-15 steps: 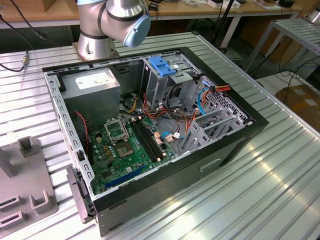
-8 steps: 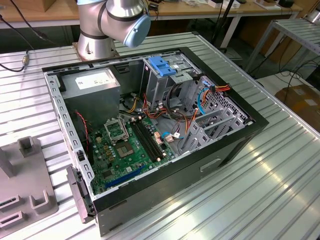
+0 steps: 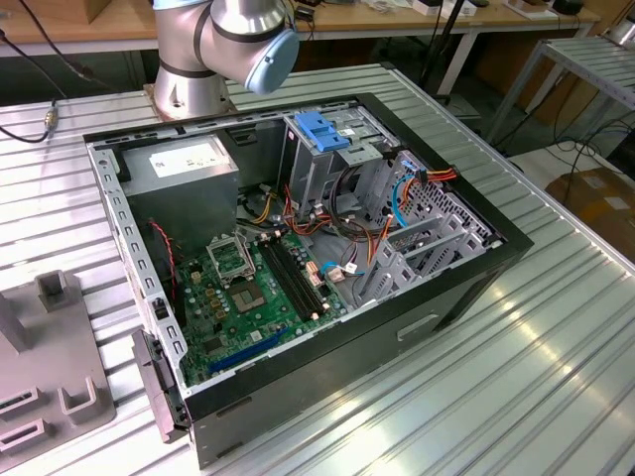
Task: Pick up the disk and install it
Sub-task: 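Pick up the disk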
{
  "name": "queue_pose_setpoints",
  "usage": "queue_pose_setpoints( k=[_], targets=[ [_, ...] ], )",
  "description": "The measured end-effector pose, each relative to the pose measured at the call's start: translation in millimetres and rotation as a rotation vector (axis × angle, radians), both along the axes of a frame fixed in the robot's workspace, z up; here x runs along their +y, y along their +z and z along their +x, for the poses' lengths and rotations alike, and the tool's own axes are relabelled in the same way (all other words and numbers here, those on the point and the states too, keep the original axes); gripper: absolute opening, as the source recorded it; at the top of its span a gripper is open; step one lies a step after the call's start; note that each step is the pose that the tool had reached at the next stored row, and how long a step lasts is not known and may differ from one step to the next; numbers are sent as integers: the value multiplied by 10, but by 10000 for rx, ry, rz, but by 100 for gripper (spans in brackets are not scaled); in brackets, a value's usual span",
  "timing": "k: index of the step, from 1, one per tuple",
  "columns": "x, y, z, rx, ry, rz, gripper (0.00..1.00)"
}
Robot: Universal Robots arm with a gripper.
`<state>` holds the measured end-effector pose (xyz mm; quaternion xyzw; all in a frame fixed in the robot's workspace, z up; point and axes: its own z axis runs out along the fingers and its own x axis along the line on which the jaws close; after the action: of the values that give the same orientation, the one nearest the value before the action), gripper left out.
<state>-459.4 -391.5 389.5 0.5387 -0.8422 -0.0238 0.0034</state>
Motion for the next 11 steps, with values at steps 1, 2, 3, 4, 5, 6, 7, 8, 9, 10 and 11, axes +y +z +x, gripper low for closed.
queue_pose_setpoints(
  k=[1, 2, 3, 4, 5, 6, 7, 8, 9, 10, 11],
  targets=[
    [0, 0, 0, 1, 150, -1, 10],
    [0, -1, 0, 0, 417, 0, 10],
    [0, -1, 0, 1, 581, -1, 10],
    [0, -1, 0, 1, 726, -1, 10],
    [0, -1, 0, 1, 884, -1, 10],
    [0, -1, 0, 1, 1025, 0, 10],
    [0, -1, 0, 1, 1235, -1, 10],
    [0, -3, 0, 1, 1561, 0, 10],
    [0, -4, 0, 1, 1865, -1, 10],
    [0, -4, 0, 1, 2163, -1, 10],
    [0, -5, 0, 1, 2402, -1, 10]
  ],
)
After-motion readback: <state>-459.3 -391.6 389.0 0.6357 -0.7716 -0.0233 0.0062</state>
